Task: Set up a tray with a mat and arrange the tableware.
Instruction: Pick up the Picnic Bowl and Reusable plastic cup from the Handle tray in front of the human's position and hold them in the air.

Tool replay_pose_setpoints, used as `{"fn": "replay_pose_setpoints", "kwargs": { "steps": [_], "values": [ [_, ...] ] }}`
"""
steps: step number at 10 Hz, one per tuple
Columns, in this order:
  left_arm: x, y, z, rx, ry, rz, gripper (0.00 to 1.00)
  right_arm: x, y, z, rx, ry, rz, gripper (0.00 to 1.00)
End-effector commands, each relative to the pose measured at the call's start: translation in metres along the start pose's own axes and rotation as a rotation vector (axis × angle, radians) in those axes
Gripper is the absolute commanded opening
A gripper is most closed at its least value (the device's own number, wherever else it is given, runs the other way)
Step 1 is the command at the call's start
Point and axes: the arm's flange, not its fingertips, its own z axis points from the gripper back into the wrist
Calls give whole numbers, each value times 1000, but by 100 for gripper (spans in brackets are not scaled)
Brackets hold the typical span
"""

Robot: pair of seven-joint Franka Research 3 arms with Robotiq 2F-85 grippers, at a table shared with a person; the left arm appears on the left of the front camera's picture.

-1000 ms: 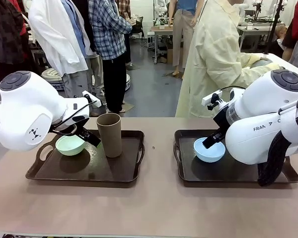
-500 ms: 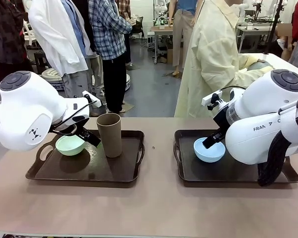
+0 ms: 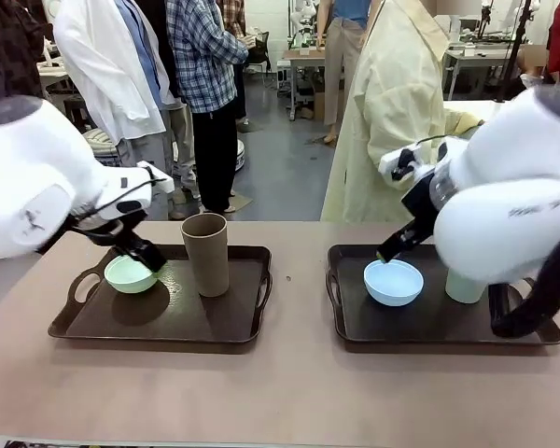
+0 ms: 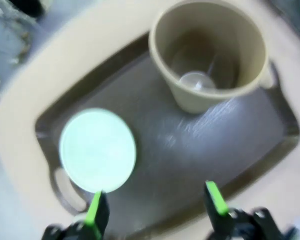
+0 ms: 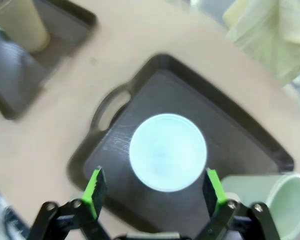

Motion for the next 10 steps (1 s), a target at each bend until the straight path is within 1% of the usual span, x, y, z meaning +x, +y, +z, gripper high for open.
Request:
{"fn": "replay_pose_setpoints", "kwargs": {
  "steps": [1,2,3,4,5,7,8,10],
  "values": [
    [-44,-19,50,50,110,69,100,-37,-1,61,7,69,-201,100],
    [-46,-21,62,-7,141,36,100,-42,-7,70,-13,154,-266,100],
    [-48,-21,73,-95,168,52,100,-50,-10,77,-6,230,-293,100],
    [-55,-21,81,-177,115,57,100,-63,-22,86,20,292,-323,100],
    [-55,-13,91,-205,72,77,100,-73,-35,94,75,304,-375,100],
    [-62,9,107,-327,-7,146,100,-96,-75,114,192,264,-504,100],
    [-64,26,110,-426,-45,178,100,-111,-97,125,243,224,-553,100],
    [-70,65,114,-598,-86,243,100,-141,-137,151,314,104,-683,100]
  ]
}}
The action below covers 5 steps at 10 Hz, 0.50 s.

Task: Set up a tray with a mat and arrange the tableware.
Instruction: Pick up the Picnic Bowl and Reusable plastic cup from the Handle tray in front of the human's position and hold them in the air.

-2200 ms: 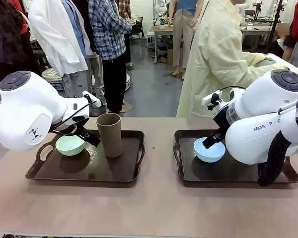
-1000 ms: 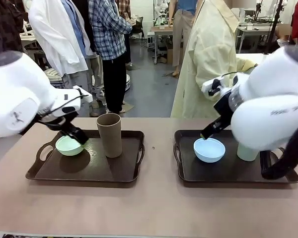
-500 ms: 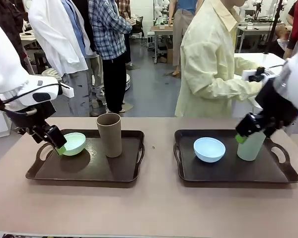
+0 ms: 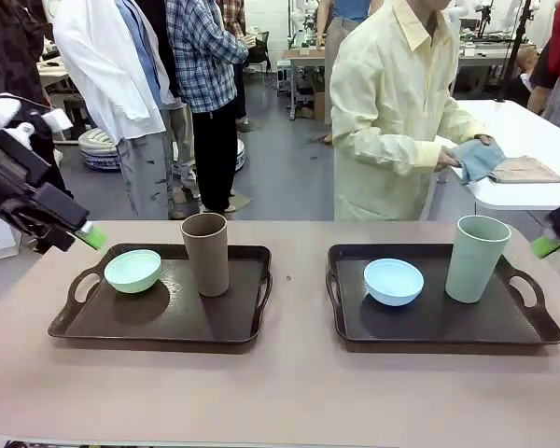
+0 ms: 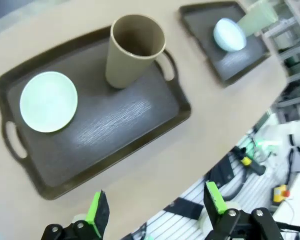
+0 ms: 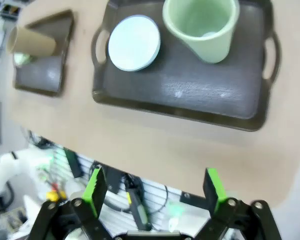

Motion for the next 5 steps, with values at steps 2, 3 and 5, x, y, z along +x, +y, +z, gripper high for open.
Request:
{"fn": "replay_pose_setpoints", "kwargs": {
  "steps": [2,3,5],
  "values": [
    [-4,51,20,-278,-38,57,100,-16,-64,40,187,-138,-121,100],
    [-7,65,29,-367,-64,78,100,-22,-89,50,253,-175,-166,100],
    [-5,66,36,-413,-104,112,100,-27,-121,53,328,-182,-218,100]
  ]
}}
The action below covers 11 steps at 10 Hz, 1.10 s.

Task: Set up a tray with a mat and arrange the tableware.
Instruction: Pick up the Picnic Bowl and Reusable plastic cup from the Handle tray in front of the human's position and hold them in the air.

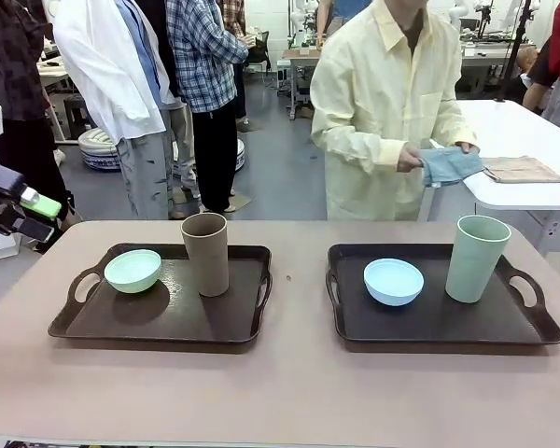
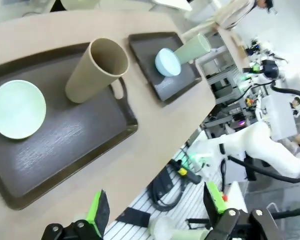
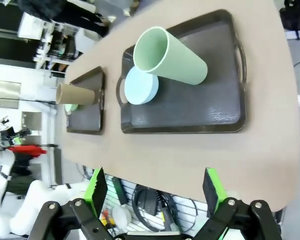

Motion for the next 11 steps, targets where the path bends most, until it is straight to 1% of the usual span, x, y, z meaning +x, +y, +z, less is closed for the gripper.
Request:
{"fn": "replay_pose_setpoints", "kwargs": {
  "steps": [1,3,5,7,9,10,11],
  "values": [
    [12,-4,-4,-28,-26,25,100,11,-17,-6,94,42,-18,100],
    [20,5,-13,-27,-7,67,100,16,-32,-9,179,51,-26,100],
    [26,11,-13,-70,-31,113,100,16,-37,-12,225,36,-29,100],
    [38,7,-21,-40,-15,154,100,19,-37,-20,223,39,-33,100],
    [37,-7,-26,37,-10,155,100,21,-34,-25,217,47,-22,100],
    [34,8,-24,-29,-10,141,100,16,-37,-21,213,45,-50,100],
    [34,8,-24,-29,-10,141,100,16,-37,-21,213,45,-50,100]
  ]
}}
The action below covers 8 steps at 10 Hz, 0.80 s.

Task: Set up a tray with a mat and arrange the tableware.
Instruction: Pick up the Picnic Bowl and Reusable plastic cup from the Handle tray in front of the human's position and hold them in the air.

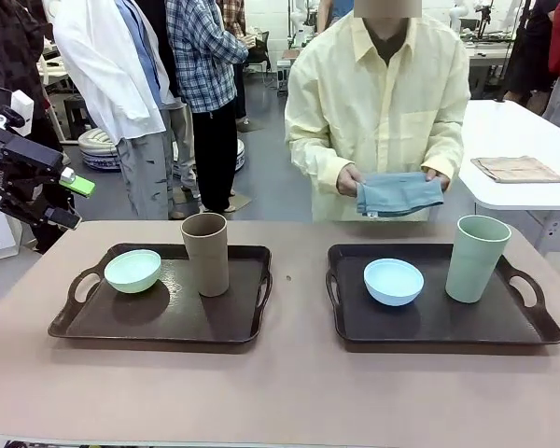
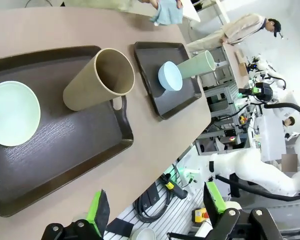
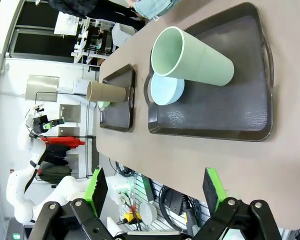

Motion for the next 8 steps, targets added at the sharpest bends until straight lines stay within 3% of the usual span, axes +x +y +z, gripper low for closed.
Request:
{"fn": "replay_pose_setpoints", "kwargs": {
  "steps": [1,8],
  "values": [
    [-1,5,2,-26,-6,-3,100,0,-1,3,17,-6,4,100],
    [-1,5,2,-26,-6,-3,100,0,-1,3,17,-6,4,100]
  ]
}}
